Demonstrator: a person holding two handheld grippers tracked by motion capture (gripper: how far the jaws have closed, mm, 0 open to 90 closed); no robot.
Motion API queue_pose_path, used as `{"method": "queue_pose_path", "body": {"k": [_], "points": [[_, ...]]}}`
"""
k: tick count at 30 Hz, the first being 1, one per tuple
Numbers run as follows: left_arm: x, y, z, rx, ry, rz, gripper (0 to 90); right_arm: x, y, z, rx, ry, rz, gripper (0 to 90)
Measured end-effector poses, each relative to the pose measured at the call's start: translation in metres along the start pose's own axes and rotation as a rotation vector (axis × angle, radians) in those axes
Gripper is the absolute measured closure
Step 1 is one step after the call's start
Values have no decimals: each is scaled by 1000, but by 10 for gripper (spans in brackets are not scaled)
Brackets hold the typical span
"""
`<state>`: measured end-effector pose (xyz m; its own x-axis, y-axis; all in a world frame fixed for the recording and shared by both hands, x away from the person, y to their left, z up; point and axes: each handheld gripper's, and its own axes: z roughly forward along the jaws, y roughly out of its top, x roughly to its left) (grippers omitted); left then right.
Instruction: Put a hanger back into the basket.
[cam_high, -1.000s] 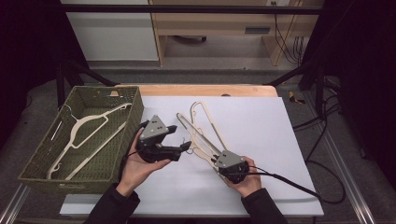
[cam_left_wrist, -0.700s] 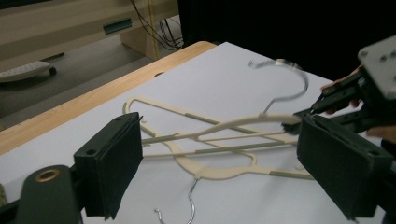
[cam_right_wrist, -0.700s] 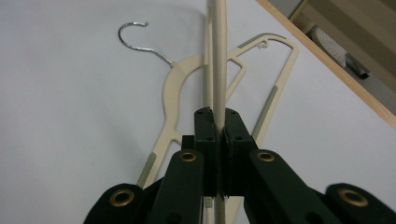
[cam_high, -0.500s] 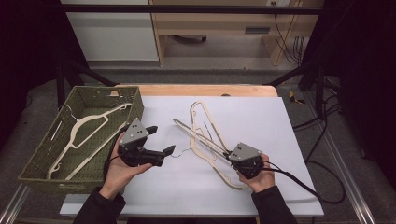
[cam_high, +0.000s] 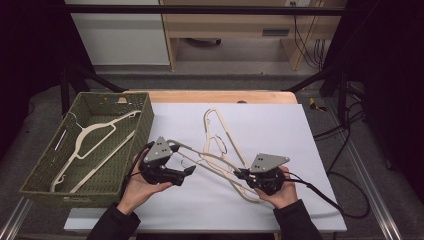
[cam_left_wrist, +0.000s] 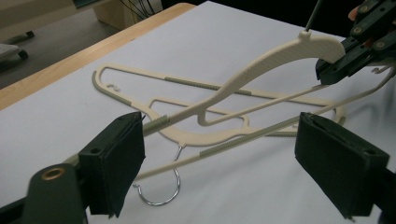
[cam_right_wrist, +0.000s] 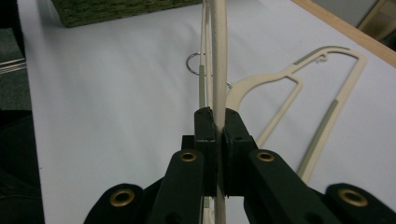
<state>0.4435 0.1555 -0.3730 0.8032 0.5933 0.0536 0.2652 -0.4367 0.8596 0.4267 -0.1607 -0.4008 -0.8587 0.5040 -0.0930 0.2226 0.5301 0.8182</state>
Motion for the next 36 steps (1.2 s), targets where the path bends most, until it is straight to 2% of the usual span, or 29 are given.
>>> {"method": "queue_pose_path", "body": {"k": [6, 9, 14, 16, 20, 27, 31, 36], "points": [[-5, -2, 9, 55, -42, 60, 214, 6, 3, 4, 8, 95, -4, 874], [-6, -3, 16, 91, -80, 68, 260, 10, 5, 6, 5, 138, -6, 874], [-7, -5, 21, 131, -139, 77, 430, 13, 6, 6, 8, 174, -14, 874], [-7, -5, 21, 140, -147, 92, 481, 13, 6, 6, 13, 179, -18, 873], [-6, -7, 21, 150, -165, 93, 604, 14, 6, 7, 26, 199, -20, 873], [-8, -8, 24, 193, -186, 131, 663, 15, 5, 10, 45, 219, -29, 873], [-10, -8, 24, 209, -191, 145, 701, 14, 5, 12, 51, 212, -22, 867], [-14, -7, 21, 221, -213, 150, 785, 10, 5, 8, 29, 158, 9, 823]]}}
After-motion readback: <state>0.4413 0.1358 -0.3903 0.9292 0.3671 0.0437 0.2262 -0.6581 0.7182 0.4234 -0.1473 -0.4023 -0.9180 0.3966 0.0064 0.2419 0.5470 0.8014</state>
